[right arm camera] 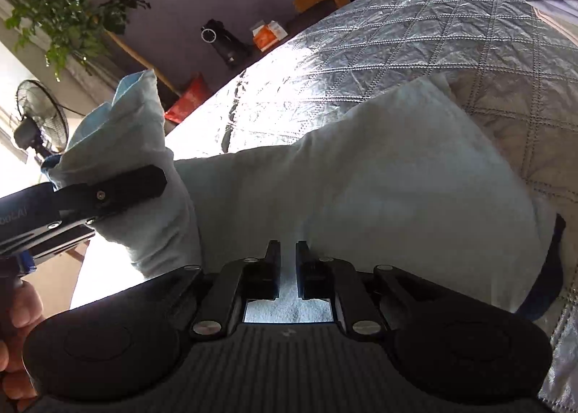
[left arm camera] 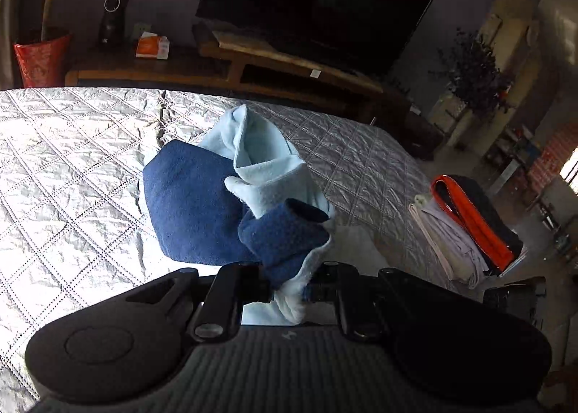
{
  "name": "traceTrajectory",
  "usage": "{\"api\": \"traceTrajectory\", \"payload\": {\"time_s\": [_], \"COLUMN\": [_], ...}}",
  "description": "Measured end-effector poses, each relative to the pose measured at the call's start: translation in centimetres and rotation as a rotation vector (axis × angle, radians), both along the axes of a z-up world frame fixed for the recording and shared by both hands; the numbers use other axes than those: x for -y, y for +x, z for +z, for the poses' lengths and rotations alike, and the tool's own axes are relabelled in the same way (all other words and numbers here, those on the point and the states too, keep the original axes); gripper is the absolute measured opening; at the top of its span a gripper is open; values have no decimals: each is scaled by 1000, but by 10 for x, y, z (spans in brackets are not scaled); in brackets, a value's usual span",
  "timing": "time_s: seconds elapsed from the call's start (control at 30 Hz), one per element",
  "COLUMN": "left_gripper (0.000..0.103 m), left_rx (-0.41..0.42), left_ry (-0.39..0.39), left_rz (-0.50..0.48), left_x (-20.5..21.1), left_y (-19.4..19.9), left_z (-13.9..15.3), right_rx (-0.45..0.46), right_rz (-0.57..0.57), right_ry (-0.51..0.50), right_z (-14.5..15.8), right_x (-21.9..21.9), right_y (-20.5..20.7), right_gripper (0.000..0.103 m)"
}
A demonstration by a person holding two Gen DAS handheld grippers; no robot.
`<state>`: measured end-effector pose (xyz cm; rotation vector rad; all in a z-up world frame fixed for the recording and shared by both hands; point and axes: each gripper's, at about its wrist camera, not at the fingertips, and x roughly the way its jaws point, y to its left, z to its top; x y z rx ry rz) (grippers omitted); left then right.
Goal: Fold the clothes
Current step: 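Lift the folded light-blue shirt with both grippers and carry it toward the clothes stack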
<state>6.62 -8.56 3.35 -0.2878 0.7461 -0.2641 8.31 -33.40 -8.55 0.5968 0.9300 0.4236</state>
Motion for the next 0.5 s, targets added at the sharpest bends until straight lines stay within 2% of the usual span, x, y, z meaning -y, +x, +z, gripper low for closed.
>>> {"api": "traceTrajectory", "payload": {"time_s": [0.03, 0.1, 0.23, 0.33, 0.4, 0.5], "left_gripper": [12, 12, 12, 12, 12, 12], "left_rx": [1, 2, 5, 2, -4, -15], "left_ry": [6, 18, 44, 46, 43, 44], "left_rz": [-14, -44, -109, -145, -167, -198], "left_x": [5, 14, 36, 51, 61, 74], "left_y": [0, -1, -4, -3, -1, 2], "left_z": [-2, -4, -7, -10, -13, -18], "right_rx": [-20, -68, -77, -57, -81, -91], "right_rz": [-20, -22, -46, -161, -245, -238], "right_ry": [25, 82, 94, 107, 138, 158], "right_z": [-2, -12, -14, -11, -17, -26], "right_x": [6, 13, 15, 32, 49, 51], "right_y": [1, 5, 8, 7, 5, 9], "right_gripper": [12, 0, 0, 0, 0, 0]}}
